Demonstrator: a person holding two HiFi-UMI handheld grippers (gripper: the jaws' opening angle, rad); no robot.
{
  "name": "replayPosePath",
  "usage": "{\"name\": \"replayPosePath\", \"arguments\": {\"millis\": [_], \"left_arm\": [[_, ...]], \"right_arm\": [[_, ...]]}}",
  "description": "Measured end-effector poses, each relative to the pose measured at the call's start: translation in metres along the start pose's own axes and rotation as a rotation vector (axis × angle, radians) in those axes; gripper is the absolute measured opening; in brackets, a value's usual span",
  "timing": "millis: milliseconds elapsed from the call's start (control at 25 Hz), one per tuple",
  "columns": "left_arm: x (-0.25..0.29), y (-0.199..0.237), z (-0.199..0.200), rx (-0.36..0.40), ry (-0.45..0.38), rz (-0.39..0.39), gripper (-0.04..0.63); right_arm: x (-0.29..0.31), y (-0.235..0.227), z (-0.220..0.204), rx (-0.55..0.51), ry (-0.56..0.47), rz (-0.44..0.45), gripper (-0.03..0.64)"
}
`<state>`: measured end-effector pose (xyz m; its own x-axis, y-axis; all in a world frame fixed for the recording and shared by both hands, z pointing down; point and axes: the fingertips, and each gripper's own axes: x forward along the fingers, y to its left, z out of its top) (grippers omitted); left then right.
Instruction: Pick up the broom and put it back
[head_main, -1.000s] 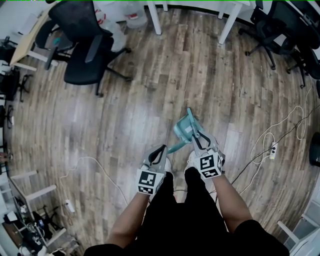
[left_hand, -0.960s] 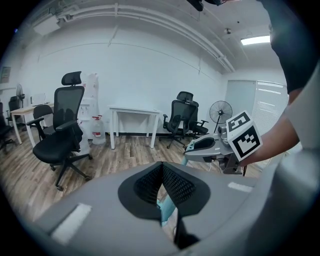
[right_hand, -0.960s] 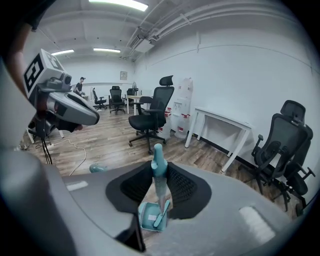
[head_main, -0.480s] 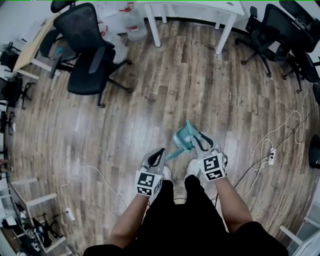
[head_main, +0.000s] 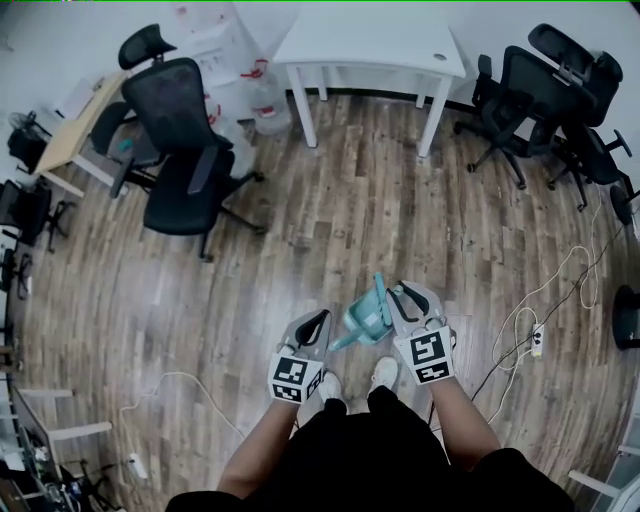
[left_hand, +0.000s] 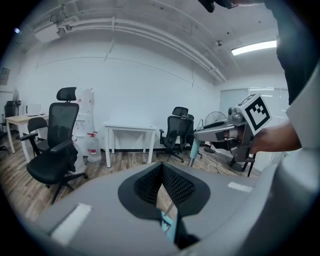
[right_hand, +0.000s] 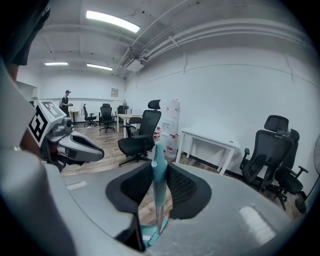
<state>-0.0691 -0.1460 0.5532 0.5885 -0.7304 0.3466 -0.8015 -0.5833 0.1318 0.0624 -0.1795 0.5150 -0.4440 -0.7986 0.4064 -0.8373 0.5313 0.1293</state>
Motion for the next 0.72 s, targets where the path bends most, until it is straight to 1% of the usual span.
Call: {"name": "replayPosePath", "arguments": {"millis": [200, 360, 520, 720], "left_arm": [[0.006, 0.006, 0.052, 0.031, -0.106, -0.011, 0.017], [0.009, 0.010, 0.091, 0.043, -0.175, -0.035, 0.017], [0.010, 0.012, 0.130, 0.073, -0.243, -0.050, 0.017], [0.015, 0.003, 0.162, 0.109, -0.302, -0.092, 0.017]], "right_arm": [[-0.016, -0.021, 0.042, 0.007, -0.079, -0.053, 0.095], [-0.029, -0.040, 0.075, 0.023, -0.144, -0.103, 0.095], [-0.041, -0.059, 0.113, 0.027, -0.225, -0.141, 0.096], [-0.053, -0.073, 0.148, 0.010, -0.304, -0.169, 0.095]]}}
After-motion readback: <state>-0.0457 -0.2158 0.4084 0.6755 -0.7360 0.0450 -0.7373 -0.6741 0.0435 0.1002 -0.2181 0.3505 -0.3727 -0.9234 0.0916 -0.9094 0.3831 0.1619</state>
